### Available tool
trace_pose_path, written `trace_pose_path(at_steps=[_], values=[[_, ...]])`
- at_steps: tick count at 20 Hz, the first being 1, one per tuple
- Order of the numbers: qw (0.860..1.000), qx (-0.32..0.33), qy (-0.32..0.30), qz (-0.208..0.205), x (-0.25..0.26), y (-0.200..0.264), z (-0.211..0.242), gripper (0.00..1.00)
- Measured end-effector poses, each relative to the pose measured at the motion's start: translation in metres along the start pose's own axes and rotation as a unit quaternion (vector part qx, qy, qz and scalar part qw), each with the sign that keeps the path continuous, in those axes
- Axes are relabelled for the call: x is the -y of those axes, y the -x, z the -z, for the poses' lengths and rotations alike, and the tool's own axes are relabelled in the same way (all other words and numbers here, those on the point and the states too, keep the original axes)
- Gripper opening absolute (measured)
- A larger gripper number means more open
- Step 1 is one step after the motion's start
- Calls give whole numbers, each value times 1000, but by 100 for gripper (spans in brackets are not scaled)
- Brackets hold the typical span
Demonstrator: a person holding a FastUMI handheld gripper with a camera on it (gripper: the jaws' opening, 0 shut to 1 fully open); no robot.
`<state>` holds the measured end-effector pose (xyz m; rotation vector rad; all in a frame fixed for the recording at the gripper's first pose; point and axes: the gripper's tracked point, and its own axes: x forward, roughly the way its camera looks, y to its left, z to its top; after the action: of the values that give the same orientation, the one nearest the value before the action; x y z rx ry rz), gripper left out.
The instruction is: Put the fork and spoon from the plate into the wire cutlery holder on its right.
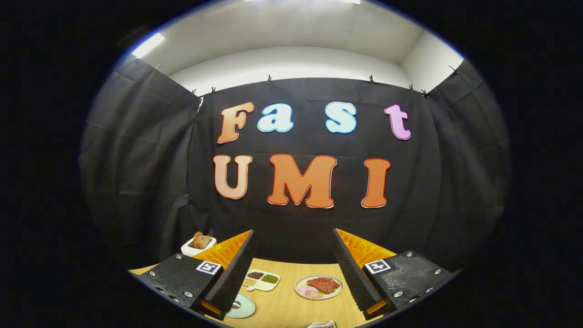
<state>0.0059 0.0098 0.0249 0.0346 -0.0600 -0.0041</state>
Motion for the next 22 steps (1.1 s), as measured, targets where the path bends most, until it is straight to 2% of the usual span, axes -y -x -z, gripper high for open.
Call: trace_pose_path(at_steps=[8, 11, 13, 18, 22], values=[[999, -43, -23, -7, -53, -22, 26, 98], [996, -88, -24, 0, -78, -32, 61, 98], [990, -141, -20, 7, -93, -35, 96, 99], [952, -303, -45, -11, -137, -34, 183, 98], [910, -411, -54, -26, -156, -15, 250, 97]])
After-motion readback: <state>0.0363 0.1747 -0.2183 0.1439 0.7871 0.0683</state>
